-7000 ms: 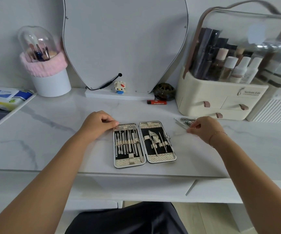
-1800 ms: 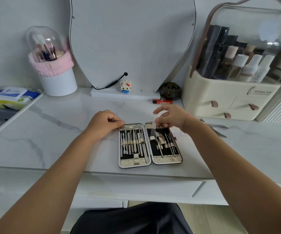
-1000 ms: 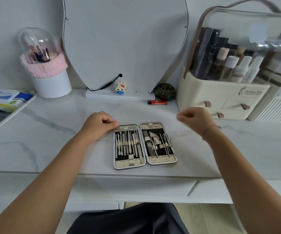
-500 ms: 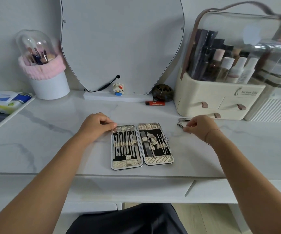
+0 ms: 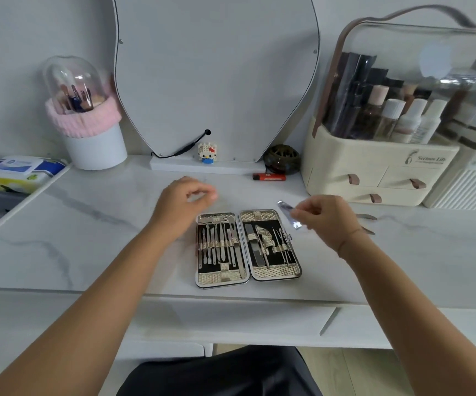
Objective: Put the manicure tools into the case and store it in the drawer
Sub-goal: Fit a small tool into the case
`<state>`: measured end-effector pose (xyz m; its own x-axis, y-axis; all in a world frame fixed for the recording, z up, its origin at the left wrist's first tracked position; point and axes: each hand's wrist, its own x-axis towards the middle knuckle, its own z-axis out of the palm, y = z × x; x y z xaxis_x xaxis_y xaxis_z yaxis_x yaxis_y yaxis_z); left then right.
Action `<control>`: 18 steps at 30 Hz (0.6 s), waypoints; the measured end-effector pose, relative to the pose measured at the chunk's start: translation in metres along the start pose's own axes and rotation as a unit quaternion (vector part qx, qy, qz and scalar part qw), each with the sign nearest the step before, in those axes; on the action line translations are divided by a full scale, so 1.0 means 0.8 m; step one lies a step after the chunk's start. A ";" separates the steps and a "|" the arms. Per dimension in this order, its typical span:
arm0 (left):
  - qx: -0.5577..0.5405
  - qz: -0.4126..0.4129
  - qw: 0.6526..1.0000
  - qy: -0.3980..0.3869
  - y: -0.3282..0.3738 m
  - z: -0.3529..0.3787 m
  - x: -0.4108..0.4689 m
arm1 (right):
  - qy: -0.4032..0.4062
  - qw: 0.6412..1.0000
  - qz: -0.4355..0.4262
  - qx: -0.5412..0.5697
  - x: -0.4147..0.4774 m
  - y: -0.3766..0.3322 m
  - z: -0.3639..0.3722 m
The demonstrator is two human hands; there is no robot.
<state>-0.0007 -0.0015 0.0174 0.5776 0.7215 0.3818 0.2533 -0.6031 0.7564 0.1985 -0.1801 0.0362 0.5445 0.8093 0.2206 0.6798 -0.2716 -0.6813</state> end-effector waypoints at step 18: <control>-0.136 -0.054 0.989 -0.023 0.060 -0.003 -0.074 | -0.169 0.941 -0.006 0.292 -0.037 -0.071 0.057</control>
<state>-0.0249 -0.0724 0.0321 0.5949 0.7569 0.2705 0.1011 -0.4043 0.9090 0.1214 -0.1652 0.0366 0.2837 0.9569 0.0625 0.2444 -0.0092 -0.9696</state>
